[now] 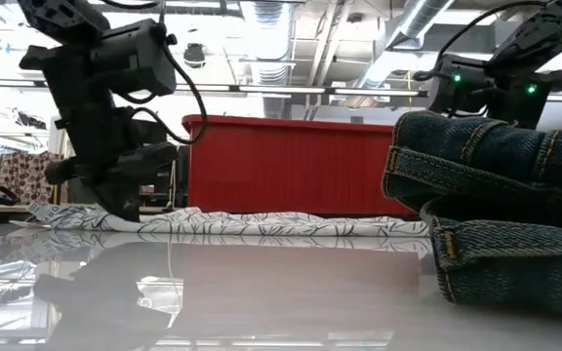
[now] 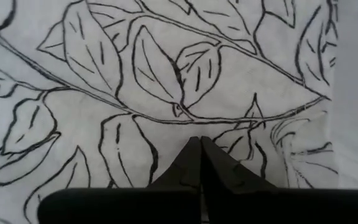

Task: Fold Laundry from Bin
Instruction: Fold the white from the red laundry bin

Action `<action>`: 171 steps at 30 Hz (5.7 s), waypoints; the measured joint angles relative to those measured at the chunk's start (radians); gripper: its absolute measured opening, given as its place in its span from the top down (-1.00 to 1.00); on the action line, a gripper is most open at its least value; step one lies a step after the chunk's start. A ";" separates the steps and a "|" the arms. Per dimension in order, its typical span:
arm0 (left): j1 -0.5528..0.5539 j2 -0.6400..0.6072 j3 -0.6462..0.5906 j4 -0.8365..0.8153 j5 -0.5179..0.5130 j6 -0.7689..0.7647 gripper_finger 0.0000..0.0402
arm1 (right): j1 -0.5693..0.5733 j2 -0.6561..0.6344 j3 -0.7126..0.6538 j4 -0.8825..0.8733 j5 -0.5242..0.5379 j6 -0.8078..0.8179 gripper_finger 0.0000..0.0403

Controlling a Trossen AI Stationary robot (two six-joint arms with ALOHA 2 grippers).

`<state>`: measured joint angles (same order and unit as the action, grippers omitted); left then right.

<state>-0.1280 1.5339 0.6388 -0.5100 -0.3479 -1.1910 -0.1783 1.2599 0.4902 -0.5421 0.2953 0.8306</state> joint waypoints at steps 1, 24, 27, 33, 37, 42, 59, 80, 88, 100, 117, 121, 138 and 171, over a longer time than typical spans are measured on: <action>-0.002 -0.004 0.006 0.002 0.014 -0.001 1.00 | -0.012 0.000 0.001 -0.001 0.000 -0.013 0.85; 0.019 -0.070 0.239 0.083 0.036 0.296 0.98 | 0.010 -0.031 0.258 0.036 -0.342 -0.604 0.71; 0.018 -0.131 0.281 0.082 0.067 0.450 0.89 | 0.066 -0.029 0.258 0.029 -0.339 -0.680 0.56; 0.018 -0.225 0.334 0.086 0.171 0.723 0.50 | 0.152 -0.026 0.268 -0.005 -0.296 -0.750 0.04; 0.010 -0.211 0.327 0.067 0.164 0.803 0.21 | 0.229 -0.006 0.270 -0.105 -0.253 -0.794 -0.22; 0.021 -0.124 0.325 0.085 0.115 0.787 -0.03 | 0.310 0.056 0.270 -0.226 -0.095 -0.824 -0.26; 0.079 0.074 0.329 0.439 0.152 0.838 -0.09 | 0.303 0.309 0.276 -0.269 0.034 -0.782 -0.15; 0.153 0.412 0.349 1.163 0.124 0.476 0.42 | 0.315 0.314 0.277 -0.234 0.030 -0.541 0.93; 0.127 0.524 0.447 1.081 0.145 0.505 0.96 | 0.315 0.315 0.282 -0.234 0.025 -0.522 0.93; 0.126 0.596 0.588 0.782 0.146 0.553 0.99 | 0.306 0.311 0.325 -0.298 0.056 -0.530 0.93; 0.122 0.592 0.586 0.751 0.160 0.572 0.99 | 0.247 0.231 0.459 -0.202 0.126 -0.607 0.93; 0.138 0.508 0.584 0.725 0.236 0.609 1.00 | 0.248 0.231 0.459 -0.141 0.131 -0.603 0.93; 0.081 0.289 0.367 0.600 0.163 0.497 1.00 | 0.233 0.230 0.460 0.047 0.184 -0.640 0.93; 0.060 0.299 0.205 0.712 0.141 0.453 1.00 | 0.230 0.234 0.498 0.331 -0.094 -0.865 0.93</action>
<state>-0.0677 1.8324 0.8436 0.2020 -0.2070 -0.7380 0.0515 1.4940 0.9878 -0.2110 0.2014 -0.0348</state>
